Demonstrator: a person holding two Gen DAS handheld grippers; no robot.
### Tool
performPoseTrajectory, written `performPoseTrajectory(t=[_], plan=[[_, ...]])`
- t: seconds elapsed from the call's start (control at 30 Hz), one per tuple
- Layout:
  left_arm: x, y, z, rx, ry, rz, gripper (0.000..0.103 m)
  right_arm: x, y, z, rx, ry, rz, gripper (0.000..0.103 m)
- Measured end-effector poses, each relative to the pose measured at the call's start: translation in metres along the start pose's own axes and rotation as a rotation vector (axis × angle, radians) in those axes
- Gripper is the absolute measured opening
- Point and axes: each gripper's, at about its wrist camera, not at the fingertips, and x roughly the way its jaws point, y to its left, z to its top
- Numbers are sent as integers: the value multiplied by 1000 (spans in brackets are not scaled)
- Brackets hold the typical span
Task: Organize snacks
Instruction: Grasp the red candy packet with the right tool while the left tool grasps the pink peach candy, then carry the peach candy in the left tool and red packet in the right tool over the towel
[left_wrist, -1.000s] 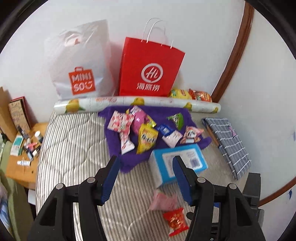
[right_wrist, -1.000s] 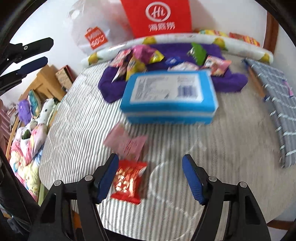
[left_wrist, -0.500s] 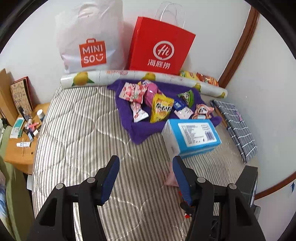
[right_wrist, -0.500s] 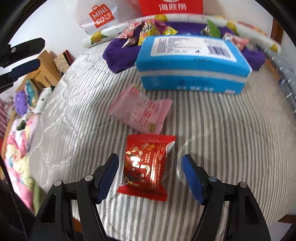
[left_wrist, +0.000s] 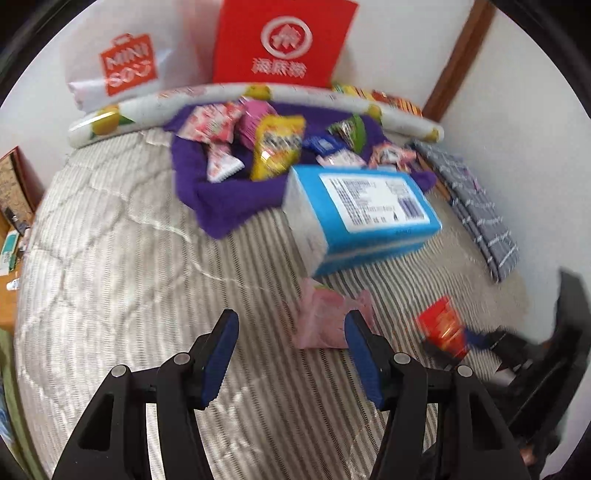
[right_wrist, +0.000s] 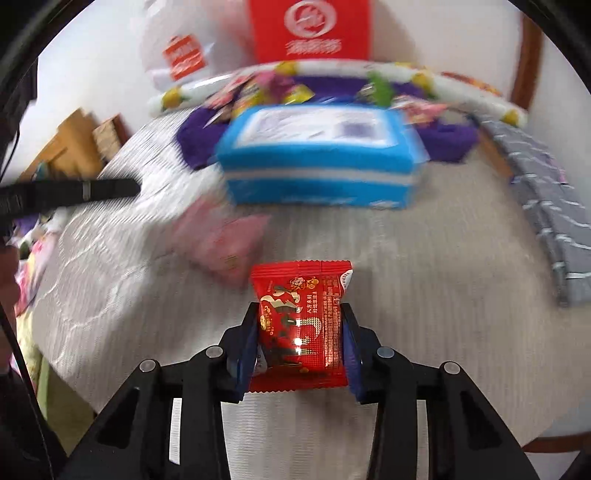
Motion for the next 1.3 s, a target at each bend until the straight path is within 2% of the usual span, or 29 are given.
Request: performPoseTrajectory(t=[0.27,0.43,0.6,0.87,0.93,1.1,1.2,1.3], plan=[[37,-17,-4,-2,56,-29,63,11,-73,7,52,-24,-123,40],[52,-32,-7,28,81,-33,65,26,-94,8,85,-13,-108,40],[61,-47,-9,81,74,30,72,29,-94,5,73,-47,-101,42],[72,-68,-12,160,39,148,72,29,-98,2,84,-84,-74,42],[71,-67,-11,148,33,154,70,28,-99,0,82,-89,-69,42],[66,-64,-7,147,38,116,47,28,-99,0,73,-89,-64,42],[63,-60,-5,125,43,76,43,28,-99,3,67,-67,-64,42],[57,-57,-6,102,40,27,41,26,-103,6,99,-39,-15,41]])
